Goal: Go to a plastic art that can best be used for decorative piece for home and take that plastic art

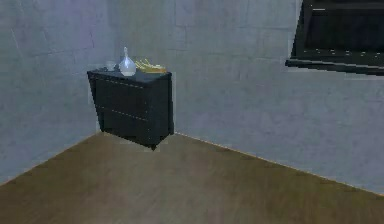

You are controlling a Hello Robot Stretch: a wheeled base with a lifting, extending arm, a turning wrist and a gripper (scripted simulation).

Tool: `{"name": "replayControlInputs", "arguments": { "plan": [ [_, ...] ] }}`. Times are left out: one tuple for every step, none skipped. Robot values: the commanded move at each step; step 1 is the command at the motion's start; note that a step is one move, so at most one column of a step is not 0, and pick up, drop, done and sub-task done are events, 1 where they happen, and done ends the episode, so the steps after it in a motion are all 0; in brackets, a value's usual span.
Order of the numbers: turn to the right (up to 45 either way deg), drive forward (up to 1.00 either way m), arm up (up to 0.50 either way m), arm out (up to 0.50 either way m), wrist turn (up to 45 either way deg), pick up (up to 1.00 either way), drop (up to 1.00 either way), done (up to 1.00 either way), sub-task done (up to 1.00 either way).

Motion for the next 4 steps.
{"name": "replayControlInputs", "arguments": {
  "plan": [
    [0.0,1.00,0.00,0.00,0.0,0.00,0.00,0.00,0.00],
    [0.0,0.30,0.00,0.00,0.0,0.00,0.00,0.00,0.00],
    [-45.0,0.00,0.00,0.00,0.0,0.00,0.00,0.00,0.00],
    [-45.0,0.00,0.00,0.00,0.0,0.00,0.00,0.00,0.00]
  ]
}}
